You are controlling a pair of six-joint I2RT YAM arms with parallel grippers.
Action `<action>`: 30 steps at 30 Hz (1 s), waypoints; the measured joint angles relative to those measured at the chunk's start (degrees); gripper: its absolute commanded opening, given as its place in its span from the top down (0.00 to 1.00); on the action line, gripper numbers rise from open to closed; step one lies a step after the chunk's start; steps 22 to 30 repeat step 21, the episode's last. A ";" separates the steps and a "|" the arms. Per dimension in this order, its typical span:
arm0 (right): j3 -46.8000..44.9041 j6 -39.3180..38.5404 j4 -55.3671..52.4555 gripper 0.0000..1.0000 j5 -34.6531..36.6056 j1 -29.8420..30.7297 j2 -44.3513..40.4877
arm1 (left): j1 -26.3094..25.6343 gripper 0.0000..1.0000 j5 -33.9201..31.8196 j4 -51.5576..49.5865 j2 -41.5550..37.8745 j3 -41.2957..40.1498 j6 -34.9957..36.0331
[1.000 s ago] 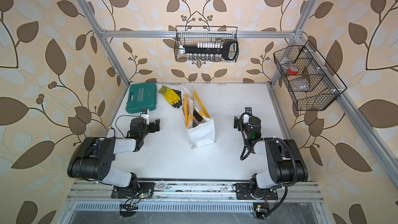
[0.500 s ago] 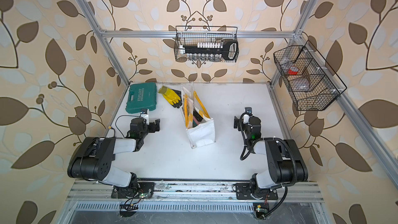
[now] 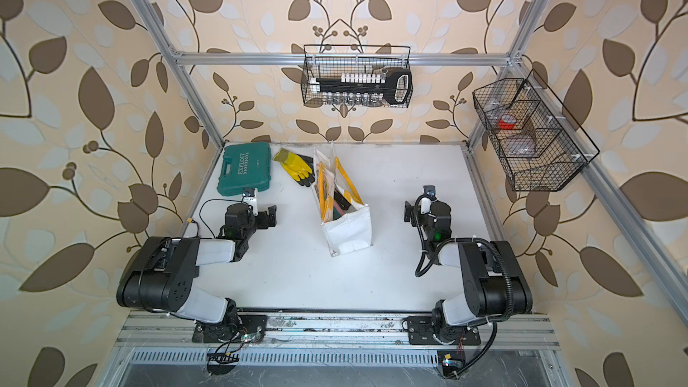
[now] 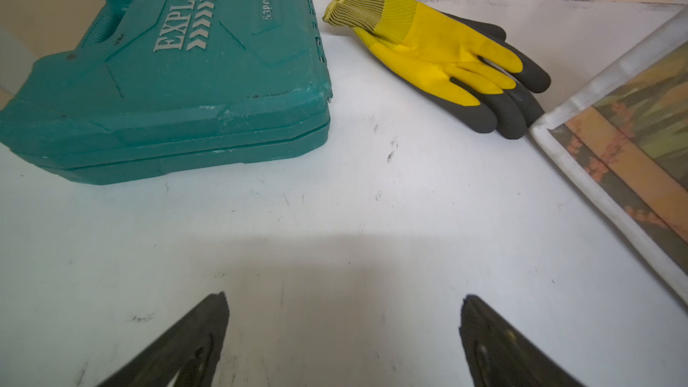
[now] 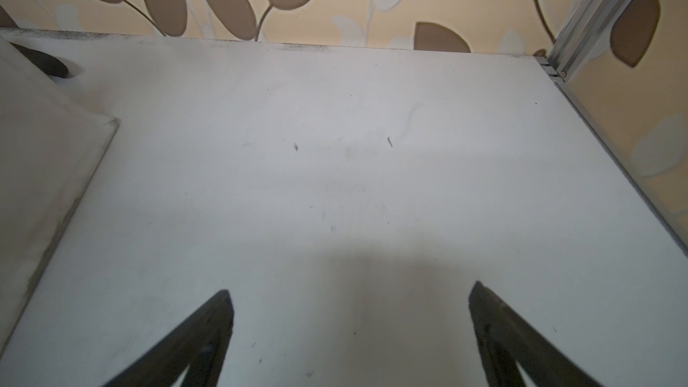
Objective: Place the art knife into the pouch
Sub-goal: Reset both arms
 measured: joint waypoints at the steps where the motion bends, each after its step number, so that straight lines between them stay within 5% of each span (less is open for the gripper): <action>1: 0.00 0.22 0.04 0.00 0.24 -0.20 0.00 | -0.04 0.01 -1.88 1.36 -0.09 -0.76 -0.81; 6: 0.00 0.57 0.33 0.00 1.03 -0.35 0.00 | 0.17 0.01 -7.85 4.22 -1.27 -5.68 -3.74; 15: 0.00 -0.09 0.24 0.01 -1.01 0.11 0.00 | 0.37 0.01 -1.60 1.18 -0.26 0.17 -1.44; 30: 0.00 -0.09 0.15 0.00 -1.22 0.11 0.00 | 0.37 0.01 -0.55 -0.11 -0.22 0.17 -1.38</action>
